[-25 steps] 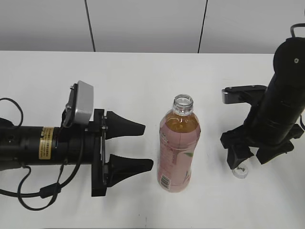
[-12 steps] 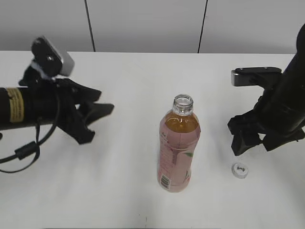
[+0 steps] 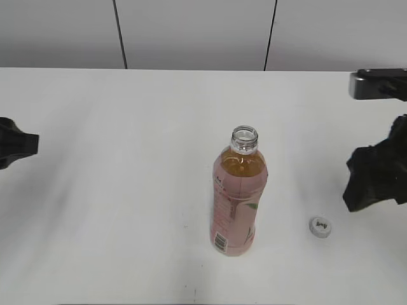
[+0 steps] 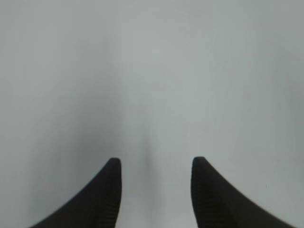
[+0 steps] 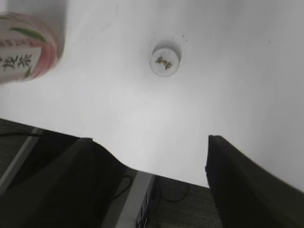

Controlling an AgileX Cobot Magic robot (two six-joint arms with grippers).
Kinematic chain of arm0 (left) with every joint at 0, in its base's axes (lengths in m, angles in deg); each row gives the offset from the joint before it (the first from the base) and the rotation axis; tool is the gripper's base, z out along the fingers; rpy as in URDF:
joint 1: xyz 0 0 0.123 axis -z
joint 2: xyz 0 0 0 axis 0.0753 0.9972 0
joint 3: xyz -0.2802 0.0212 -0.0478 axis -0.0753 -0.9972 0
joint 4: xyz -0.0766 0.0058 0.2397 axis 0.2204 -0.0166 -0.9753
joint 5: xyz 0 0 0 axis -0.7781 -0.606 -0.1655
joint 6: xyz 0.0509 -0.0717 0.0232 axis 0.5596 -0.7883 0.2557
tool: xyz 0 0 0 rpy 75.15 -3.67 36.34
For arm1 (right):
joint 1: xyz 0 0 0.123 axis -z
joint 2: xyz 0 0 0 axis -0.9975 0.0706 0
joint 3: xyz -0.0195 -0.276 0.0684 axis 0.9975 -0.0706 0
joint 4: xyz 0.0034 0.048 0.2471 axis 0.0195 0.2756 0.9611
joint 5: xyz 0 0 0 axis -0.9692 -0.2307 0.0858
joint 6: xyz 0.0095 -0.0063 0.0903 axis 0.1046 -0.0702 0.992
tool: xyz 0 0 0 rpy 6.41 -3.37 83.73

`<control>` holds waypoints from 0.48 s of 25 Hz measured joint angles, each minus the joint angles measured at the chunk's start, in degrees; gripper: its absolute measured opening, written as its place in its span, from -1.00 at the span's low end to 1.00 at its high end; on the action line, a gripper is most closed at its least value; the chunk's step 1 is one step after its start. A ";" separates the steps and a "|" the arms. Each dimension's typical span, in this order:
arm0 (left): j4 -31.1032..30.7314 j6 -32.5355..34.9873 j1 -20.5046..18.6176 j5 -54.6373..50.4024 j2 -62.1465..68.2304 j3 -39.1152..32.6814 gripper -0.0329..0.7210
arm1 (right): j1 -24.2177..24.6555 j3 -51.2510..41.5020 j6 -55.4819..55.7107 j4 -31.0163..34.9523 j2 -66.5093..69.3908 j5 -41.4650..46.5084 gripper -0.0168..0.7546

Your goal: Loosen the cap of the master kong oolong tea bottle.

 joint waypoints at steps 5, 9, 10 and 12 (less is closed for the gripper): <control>15.99 12.93 0.00 -12.34 -14.40 -0.03 -0.12 | 0.00 -6.87 0.15 -0.37 -11.57 3.18 0.48; 16.29 14.39 0.00 -24.01 -29.74 0.09 -0.12 | 0.00 -11.76 0.74 -3.13 -22.17 6.70 0.48; 16.10 14.39 0.00 -27.33 -33.04 0.09 -0.12 | 0.00 -12.34 1.26 -4.09 -25.02 7.45 0.48; 15.72 14.39 0.00 -33.97 -38.85 0.09 -0.12 | 0.00 -13.08 1.82 -6.07 -30.14 8.95 0.48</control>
